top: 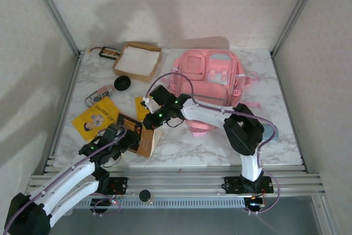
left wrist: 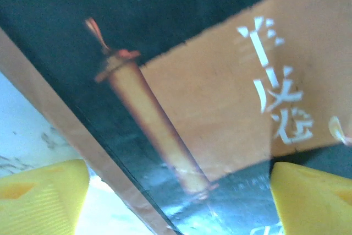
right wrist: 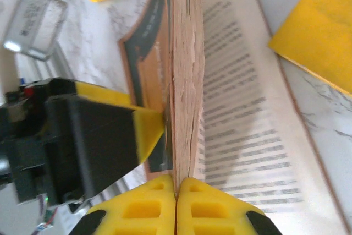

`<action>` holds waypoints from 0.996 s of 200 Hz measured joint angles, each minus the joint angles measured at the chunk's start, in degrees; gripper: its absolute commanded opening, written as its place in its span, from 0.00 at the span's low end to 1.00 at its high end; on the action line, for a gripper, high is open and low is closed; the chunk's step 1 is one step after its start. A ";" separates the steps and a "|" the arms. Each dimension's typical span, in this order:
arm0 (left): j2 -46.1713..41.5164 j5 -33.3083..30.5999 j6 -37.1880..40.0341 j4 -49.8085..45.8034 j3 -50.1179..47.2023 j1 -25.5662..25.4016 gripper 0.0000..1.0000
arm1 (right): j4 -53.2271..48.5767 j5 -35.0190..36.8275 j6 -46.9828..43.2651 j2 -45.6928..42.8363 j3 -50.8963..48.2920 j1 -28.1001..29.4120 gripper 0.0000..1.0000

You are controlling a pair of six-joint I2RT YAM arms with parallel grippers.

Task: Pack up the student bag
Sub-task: Pick up the book from the bottom-center of the table, then pass the book.

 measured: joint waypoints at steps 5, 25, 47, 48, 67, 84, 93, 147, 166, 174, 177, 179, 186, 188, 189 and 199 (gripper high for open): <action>-0.35 -0.50 0.24 -0.31 0.61 0.00 0.91 | 0.37 -0.33 0.17 -0.83 -0.35 0.00 0.00; -1.49 -2.19 1.16 -2.19 4.17 0.15 0.96 | 1.49 -0.83 1.38 -4.26 -1.84 -0.13 0.00; -1.99 -3.52 2.23 -4.35 9.75 0.15 0.99 | 3.04 -1.81 3.17 -9.20 -3.39 -1.20 0.00; -1.99 -3.63 2.29 -4.42 10.19 0.15 0.99 | 3.10 -1.88 3.21 -9.38 -3.45 -1.27 0.00; -1.86 -4.79 3.04 -5.07 16.24 0.20 0.99 | 4.68 -3.37 5.33 -14.10 -5.25 -3.13 0.00; -1.09 -5.66 3.65 -5.79 21.94 0.26 0.99 | 5.70 -5.20 7.80 -18.38 -7.21 -5.11 0.00; -0.61 -5.99 3.89 -5.99 24.68 0.26 0.99 | 6.51 -6.36 9.46 -20.61 -8.37 -6.45 0.00; 4.48 -4.02 4.50 -5.35 36.26 0.26 0.99 | 12.48 -10.62 18.69 -30.67 -14.49 -17.92 0.00; 7.08 -1.09 4.46 -3.06 36.59 0.24 0.97 | 14.51 -11.13 21.81 -33.05 -15.47 -22.43 0.00; 8.39 0.52 4.31 -1.49 36.52 0.20 0.96 | 15.39 -11.13 23.04 -33.88 -15.65 -23.96 0.00; 8.87 1.16 4.31 -0.63 36.46 0.11 0.95 | 15.58 -11.15 23.23 -34.14 -15.72 -24.44 0.00; 9.29 1.70 4.17 0.07 36.39 0.07 0.96 | 15.78 -11.13 23.58 -34.32 -15.72 -24.70 0.00; 10.54 3.32 4.02 2.51 36.11 -0.13 0.95 | 16.48 -11.19 24.65 -35.10 -15.93 -25.97 0.00; 10.80 3.67 4.02 3.04 36.04 -0.22 0.95 | 16.68 -11.21 24.90 -35.26 -16.00 -26.23 0.00; 11.06 4.09 4.02 3.58 36.00 -0.28 0.95 | 16.76 -11.21 24.98 -35.32 -16.02 -26.36 0.00; 12.85 6.27 3.76 6.99 35.93 -0.98 0.95 | 17.88 -11.54 26.43 -36.46 -16.55 -27.89 0.00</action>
